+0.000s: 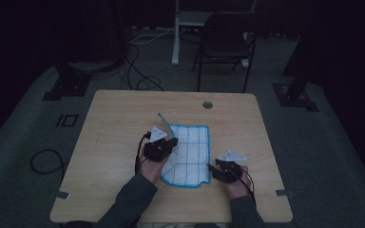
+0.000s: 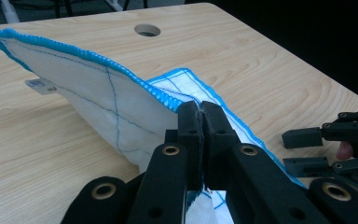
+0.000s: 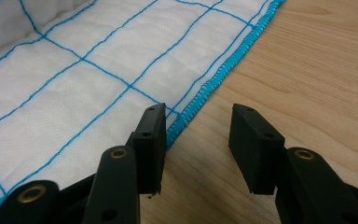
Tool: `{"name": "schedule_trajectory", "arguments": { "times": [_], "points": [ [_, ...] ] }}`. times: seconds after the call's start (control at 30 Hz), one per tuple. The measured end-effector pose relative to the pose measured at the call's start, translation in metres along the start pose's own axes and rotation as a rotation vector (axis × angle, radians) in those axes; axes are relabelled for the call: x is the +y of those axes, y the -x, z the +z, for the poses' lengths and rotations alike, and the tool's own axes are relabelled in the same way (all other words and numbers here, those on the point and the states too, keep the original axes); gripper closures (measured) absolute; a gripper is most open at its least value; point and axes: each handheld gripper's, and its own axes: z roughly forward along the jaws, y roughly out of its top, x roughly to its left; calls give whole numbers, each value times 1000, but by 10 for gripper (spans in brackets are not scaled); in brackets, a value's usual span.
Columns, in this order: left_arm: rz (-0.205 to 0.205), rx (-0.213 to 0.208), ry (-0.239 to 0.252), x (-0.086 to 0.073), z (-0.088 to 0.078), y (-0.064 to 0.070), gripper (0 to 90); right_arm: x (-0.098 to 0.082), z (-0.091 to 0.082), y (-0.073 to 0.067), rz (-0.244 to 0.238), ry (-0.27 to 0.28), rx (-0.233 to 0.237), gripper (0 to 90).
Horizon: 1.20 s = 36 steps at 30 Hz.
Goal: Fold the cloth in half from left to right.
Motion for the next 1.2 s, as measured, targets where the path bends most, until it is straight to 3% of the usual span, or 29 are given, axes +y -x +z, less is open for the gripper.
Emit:
{"name": "schedule_trajectory", "arguments": {
  "times": [0.77,1.03,1.2],
  "points": [
    [6,-30,-22,0,22,13,882,0,0,0,3,-1,-1,566],
    [2,-52,-72,-8,51,26,881,0,-1,0,4,0,-1,566],
    [1,-57,-93,-11,60,29,880,0,-1,1,2,1,-1,567]
  ]
}}
